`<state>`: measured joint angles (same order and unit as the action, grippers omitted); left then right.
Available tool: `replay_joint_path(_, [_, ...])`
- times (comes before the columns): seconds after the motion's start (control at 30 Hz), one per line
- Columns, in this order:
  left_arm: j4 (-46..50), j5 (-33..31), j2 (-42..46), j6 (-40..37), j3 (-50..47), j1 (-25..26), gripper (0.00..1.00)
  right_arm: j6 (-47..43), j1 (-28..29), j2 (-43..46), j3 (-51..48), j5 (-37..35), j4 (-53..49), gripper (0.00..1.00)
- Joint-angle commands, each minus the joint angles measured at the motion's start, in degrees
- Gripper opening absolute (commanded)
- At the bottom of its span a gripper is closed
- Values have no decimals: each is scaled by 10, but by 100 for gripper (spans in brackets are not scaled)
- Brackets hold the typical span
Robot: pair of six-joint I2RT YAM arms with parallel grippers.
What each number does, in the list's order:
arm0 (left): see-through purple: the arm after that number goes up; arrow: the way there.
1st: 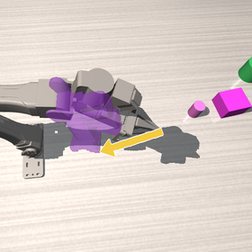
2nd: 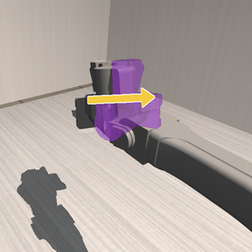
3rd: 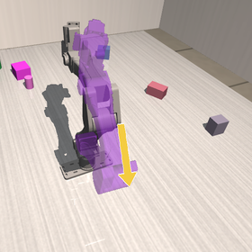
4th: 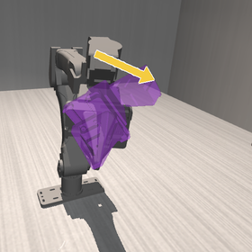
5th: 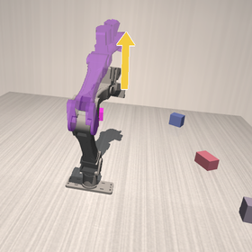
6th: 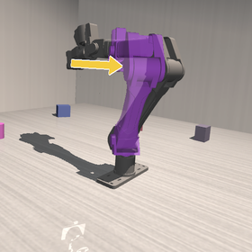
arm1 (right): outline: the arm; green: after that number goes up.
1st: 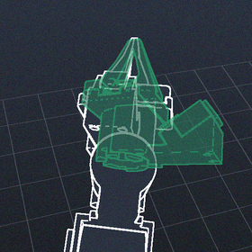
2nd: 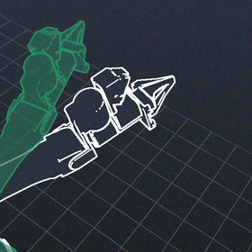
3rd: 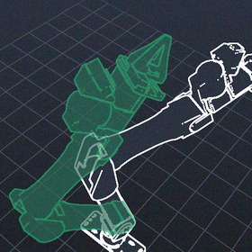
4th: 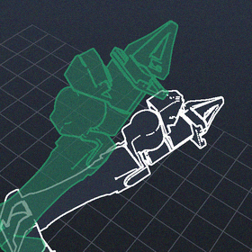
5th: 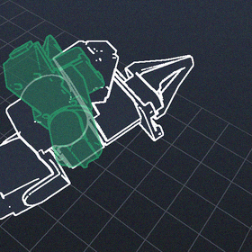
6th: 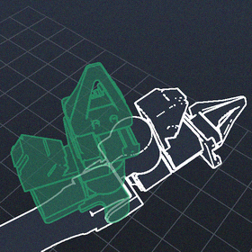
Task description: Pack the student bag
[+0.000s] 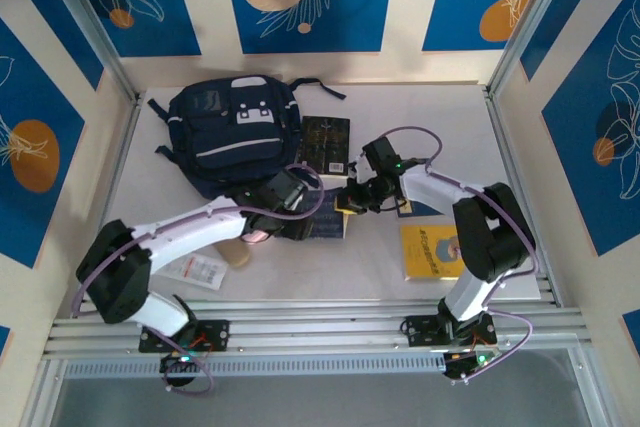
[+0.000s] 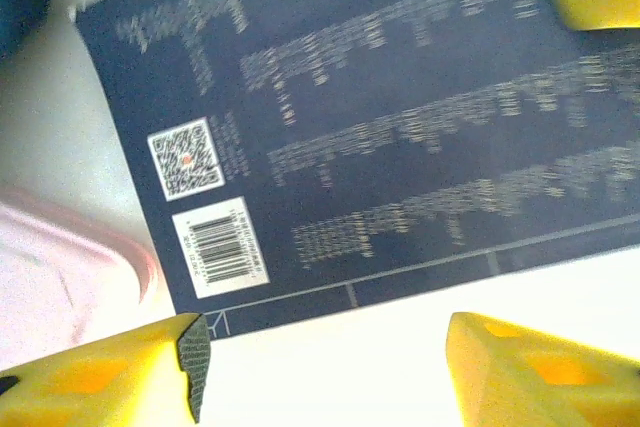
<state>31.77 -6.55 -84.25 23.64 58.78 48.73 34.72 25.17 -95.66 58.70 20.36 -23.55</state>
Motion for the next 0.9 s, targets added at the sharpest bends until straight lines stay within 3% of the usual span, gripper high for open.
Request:
replay_joint_path(0.0, [25, -38, 18, -90, 24, 36, 66, 44, -6, 23, 7, 45, -45, 1])
replay_joint_path(0.17, [-94, -105, 91, -312, -53, 129, 70, 61, -11, 39, 15, 64, -75, 1])
replay_joint_path(0.27, [-161, -119, 118, -406, -100, 149, 78, 73, -13, 49, 14, 81, -74, 2])
replay_joint_path(0.47, [-202, -141, 70, -478, -110, 171, 78, 107, -24, 61, 9, 115, -56, 2])
replay_joint_path(0.73, [-307, -250, -15, -515, -120, 178, 74, 136, -30, 74, -10, 146, -26, 2])
replay_joint_path(0.8, [-330, -285, -36, -526, -115, 177, 69, 139, -30, 77, -15, 150, -21, 2])
replay_joint_path(0.87, [-346, -300, -49, -539, -109, 178, 55, 143, -30, 79, -19, 154, -19, 2])
